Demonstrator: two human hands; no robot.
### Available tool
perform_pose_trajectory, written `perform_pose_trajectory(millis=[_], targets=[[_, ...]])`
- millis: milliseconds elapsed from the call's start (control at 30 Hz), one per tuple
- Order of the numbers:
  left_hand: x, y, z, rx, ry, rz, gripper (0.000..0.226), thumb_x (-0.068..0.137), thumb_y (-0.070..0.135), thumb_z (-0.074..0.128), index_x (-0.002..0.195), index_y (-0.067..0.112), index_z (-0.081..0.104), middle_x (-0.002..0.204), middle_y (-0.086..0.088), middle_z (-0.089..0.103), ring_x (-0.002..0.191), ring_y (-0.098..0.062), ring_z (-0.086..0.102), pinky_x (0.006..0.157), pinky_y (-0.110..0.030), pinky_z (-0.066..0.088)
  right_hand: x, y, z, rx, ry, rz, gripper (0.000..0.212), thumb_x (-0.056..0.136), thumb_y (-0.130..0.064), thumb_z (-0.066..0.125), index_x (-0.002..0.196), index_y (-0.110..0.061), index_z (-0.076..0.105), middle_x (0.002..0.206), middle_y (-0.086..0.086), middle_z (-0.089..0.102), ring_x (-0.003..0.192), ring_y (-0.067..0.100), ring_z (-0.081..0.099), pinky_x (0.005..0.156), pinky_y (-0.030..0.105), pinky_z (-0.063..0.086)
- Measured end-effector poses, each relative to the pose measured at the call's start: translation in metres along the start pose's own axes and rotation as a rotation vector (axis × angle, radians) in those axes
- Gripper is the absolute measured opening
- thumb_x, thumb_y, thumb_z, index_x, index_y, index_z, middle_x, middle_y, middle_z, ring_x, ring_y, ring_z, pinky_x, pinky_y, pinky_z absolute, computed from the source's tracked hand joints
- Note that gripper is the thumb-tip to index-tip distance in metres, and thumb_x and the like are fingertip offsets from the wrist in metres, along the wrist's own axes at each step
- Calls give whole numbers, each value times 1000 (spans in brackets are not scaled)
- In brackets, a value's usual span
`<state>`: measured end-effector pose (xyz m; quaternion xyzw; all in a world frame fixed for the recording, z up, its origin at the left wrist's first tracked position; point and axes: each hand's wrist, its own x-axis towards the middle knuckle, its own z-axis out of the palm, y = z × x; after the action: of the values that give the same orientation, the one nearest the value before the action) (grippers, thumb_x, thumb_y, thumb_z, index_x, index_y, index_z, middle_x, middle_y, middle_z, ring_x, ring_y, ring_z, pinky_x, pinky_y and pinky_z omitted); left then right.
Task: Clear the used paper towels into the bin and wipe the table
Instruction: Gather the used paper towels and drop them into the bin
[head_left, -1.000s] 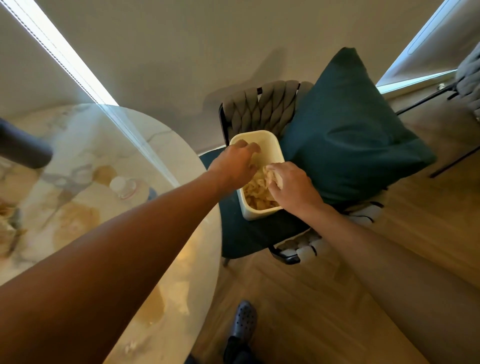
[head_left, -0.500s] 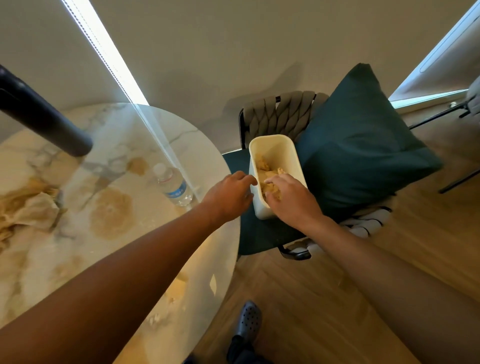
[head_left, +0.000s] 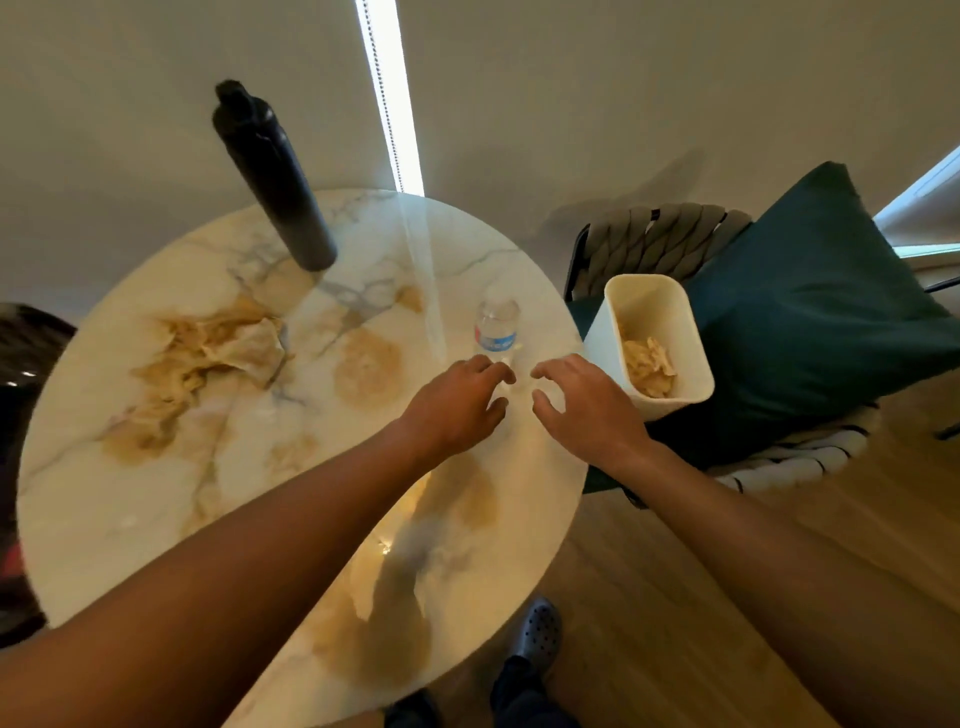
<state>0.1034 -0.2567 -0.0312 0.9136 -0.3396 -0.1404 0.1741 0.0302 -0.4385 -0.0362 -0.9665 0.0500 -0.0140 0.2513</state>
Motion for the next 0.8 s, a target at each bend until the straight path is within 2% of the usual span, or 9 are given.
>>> perform_pose_trajectory(millis=[167,333,567,667,800], targets=[[-54,-64,-24,-5,50,-74,33,98,34,54,130,26,55,127,0,58,117,-21,55,89,-40,53,7,-68,32,7,-1,-78,30,95,-34,64,123,-23,65,125,-2,65,109,17,62,91,33,55],[-107,-125,-46,-21,101,-165,31,97,34,55,127,25,57,123,2,58,111,-19,57,86,-42,54,20,-132,66,-9,-35,-158,26,93,-31,61,118,-24,66,118,-5,65,101,18,64,81,34,55],[-180,-211,-63,-14,120,-309,32,97,34,56,127,24,57,122,0,59,114,-21,55,88,-41,51,36,-213,120,0,-93,-276,25,92,-29,63,115,-23,67,115,-2,65,98,23,65,78,36,55],[-205,-246,-65,-20,115,-371,31,96,33,56,126,25,57,121,0,57,113,-21,54,86,-42,52,41,-241,140,12,-124,-305,25,93,-30,61,116,-23,67,115,-3,64,100,22,64,78,37,55],[-228,-290,-70,-35,138,-429,34,92,28,60,126,23,58,127,-2,56,115,-25,56,92,-44,50,53,-272,163,32,-191,-330,26,94,-31,59,119,-24,65,121,-3,62,105,22,61,83,40,54]])
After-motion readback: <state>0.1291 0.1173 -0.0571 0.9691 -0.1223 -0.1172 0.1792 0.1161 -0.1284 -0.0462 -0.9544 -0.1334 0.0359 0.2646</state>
